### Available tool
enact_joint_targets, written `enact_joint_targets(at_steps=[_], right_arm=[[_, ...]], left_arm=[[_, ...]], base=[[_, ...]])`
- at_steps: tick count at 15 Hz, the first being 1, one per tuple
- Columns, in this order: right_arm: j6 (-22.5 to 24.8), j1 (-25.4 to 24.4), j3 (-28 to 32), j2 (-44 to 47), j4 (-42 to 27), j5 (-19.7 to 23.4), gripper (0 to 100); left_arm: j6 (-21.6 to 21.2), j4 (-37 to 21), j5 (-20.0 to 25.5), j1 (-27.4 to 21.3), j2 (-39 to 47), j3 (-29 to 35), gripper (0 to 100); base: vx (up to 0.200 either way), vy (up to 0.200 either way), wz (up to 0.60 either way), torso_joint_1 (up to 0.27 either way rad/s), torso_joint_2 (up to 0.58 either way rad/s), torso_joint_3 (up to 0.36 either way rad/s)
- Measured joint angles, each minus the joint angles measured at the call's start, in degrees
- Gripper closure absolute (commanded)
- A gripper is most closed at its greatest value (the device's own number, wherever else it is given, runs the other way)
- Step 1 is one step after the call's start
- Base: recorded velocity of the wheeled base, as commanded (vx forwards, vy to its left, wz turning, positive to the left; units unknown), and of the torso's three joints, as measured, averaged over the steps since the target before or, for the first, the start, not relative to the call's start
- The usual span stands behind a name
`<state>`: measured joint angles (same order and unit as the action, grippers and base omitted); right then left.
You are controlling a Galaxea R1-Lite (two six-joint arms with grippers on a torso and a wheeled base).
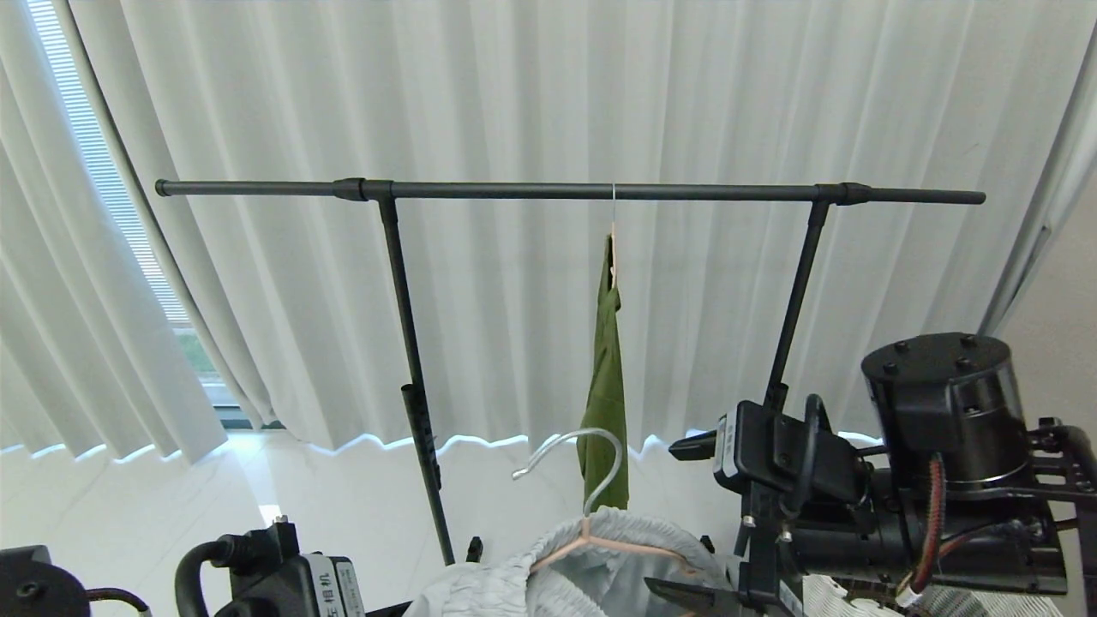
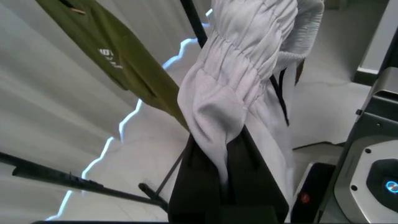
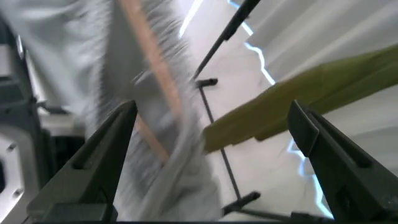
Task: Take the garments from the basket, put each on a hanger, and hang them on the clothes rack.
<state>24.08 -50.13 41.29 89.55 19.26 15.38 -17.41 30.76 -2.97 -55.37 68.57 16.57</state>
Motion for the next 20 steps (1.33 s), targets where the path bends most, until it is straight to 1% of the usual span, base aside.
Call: enact_joint_targets(at_steps=[1,5,8,11,12,20], right_arm=[[0.30,-0.22,0.50,1.21,0.35,1.33,0],[1.05,-0.59,0.77,4.30,0.96,2.56,0],[2.35,-0.94,0.57,5.49,2.00,4.62,0],[2.68,-1.00,0.20,5.86,2.11,6.81,0],[2.69,-1.05,0.11,5.90,2.11,7.00,100],[2.74,-0.98,0.09,5.81,2.17,6.49,100]], left_arm=[[0.00,0.06,0.00,-0.22,-0.27,0.02,100],[-0.07,0.46,-0.02,-0.94,-0.91,0.24,100],[-0.02,0.50,0.00,-1.38,-1.43,0.11,100],[0.00,0.52,0.00,-1.40,-1.79,-0.01,100],[0.00,0.50,0.00,-1.40,-1.87,-0.04,100],[-0.02,0.52,-0.06,-1.40,-1.95,-0.12,100]], base=[[0.000,0.000,0.00,0.000,0.00,0.000],[0.000,0.000,0.00,0.000,0.00,0.000],[0.000,0.000,0.00,0.000,0.00,0.000],[0.000,0.000,0.00,0.000,0.00,0.000],[0.000,0.000,0.00,0.000,0.00,0.000],[0.000,0.000,0.00,0.000,0.00,0.000]])
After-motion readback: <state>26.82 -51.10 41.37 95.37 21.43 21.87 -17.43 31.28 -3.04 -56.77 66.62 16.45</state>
